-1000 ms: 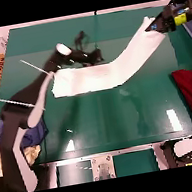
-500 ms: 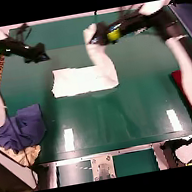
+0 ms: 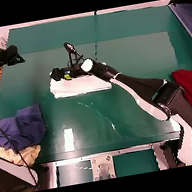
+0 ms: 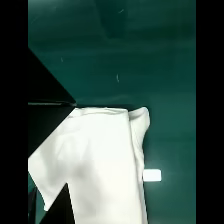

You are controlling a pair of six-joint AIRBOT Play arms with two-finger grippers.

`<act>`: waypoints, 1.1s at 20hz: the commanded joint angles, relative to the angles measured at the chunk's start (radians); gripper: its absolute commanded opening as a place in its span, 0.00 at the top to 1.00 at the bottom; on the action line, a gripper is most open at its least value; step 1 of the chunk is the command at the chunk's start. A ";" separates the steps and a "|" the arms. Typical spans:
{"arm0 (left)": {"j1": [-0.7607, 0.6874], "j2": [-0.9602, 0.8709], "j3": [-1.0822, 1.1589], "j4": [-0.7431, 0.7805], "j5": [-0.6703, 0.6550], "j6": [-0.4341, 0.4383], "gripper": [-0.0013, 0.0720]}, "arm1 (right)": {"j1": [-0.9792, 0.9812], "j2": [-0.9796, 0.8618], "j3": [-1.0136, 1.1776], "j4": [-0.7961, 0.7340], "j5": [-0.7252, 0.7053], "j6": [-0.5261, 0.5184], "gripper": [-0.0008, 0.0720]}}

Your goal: Fold the shirts.

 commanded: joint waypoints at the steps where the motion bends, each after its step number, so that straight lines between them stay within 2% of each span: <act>1: 0.010 0.002 0.001 0.002 -0.007 0.019 0.95 | -0.140 0.042 -0.001 -0.031 0.201 0.002 0.30; 5: 0.010 0.002 0.001 0.002 -0.007 0.018 0.95 | -0.415 0.107 -0.002 -0.070 0.528 0.002 0.30; 8: 0.010 0.004 -0.014 0.003 -0.006 -0.003 0.95 | -0.556 0.106 -0.034 -0.076 0.653 0.003 0.24; 13: 0.010 0.004 -0.072 0.003 -0.002 -0.008 0.95 | -0.599 0.074 -0.159 -0.075 0.637 0.002 0.24; 22: 0.010 0.004 -0.071 0.003 -0.001 0.000 0.95 | -0.459 -0.017 -0.168 -0.037 0.559 0.002 0.24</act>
